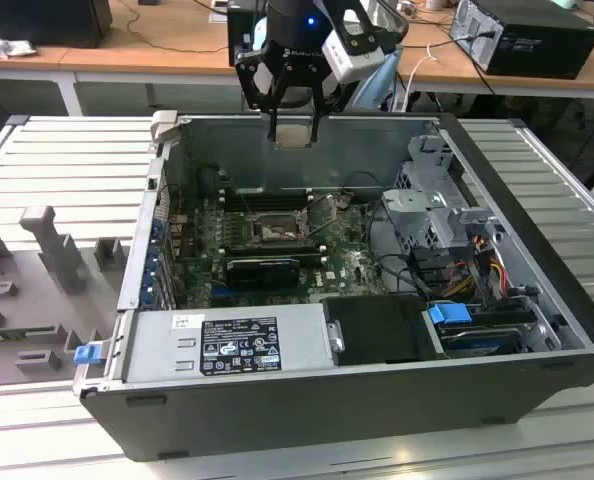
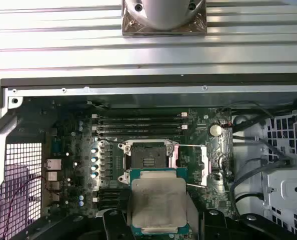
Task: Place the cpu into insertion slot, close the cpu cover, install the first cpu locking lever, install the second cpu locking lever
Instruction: 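Place the cpu into insertion slot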
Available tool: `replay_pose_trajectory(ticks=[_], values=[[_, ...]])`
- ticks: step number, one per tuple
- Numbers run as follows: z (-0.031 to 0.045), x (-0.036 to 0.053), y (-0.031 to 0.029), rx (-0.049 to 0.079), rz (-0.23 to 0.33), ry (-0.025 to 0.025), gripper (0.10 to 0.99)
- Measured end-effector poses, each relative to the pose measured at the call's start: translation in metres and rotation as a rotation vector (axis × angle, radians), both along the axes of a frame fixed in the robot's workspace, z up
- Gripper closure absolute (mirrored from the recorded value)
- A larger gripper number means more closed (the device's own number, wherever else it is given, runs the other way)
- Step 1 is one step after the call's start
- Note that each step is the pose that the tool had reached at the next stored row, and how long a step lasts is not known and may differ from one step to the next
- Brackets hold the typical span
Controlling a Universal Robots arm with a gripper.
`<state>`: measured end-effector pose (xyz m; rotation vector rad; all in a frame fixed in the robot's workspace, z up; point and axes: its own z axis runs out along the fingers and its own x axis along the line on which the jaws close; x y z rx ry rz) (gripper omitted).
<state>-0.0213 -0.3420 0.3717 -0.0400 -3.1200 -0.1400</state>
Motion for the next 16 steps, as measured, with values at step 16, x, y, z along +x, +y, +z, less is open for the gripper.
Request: replay_pose_trajectory(ticks=[16], values=[[-0.0030,0.0000,-0.0001,0.000,-0.090,0.0001,0.557]])
